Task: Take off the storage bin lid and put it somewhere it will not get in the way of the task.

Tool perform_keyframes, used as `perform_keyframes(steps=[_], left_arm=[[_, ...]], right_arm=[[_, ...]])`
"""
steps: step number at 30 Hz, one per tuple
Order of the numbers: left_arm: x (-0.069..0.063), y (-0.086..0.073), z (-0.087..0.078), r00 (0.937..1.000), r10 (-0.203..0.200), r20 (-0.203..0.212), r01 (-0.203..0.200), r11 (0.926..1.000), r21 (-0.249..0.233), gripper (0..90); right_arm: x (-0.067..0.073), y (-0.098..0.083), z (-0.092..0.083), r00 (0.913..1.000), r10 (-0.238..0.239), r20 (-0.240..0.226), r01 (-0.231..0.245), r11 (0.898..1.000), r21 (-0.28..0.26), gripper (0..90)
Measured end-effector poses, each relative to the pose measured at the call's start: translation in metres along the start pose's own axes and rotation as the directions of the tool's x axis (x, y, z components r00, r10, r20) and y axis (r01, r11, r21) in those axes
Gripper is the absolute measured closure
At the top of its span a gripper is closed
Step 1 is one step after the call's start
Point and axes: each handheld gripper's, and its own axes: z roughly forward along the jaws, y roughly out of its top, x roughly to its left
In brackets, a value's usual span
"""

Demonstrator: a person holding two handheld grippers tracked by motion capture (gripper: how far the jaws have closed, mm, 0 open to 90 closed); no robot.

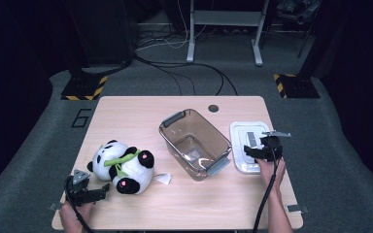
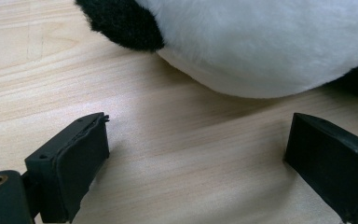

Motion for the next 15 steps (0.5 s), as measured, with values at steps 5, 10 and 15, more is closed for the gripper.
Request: perform_keyframes(steps=[5,10,15], left_arm=[[0.0,0.0,0.0,1.0,0.0,0.0,0.0,1.0,0.0,5.4],[0.0,0.0,0.0,1.0,0.0,0.0,0.0,1.0,-0.001,5.5],[0.0,0.0,0.0,1.0,0.0,0.0,0.0,1.0,-0.001,5.5]], right_arm=[[0.007,-0.011,-0.017,0.9992,-0.022,-0.034,0.021,0.999,-0.031,0.4],[0.022,-0.023,-0.031,0.9951,-0.072,-0.068,0.066,0.994,-0.086,0.0],[0.046,-0.038,-0.038,0.984,-0.147,-0.1,0.138,0.986,-0.097,0.0]])
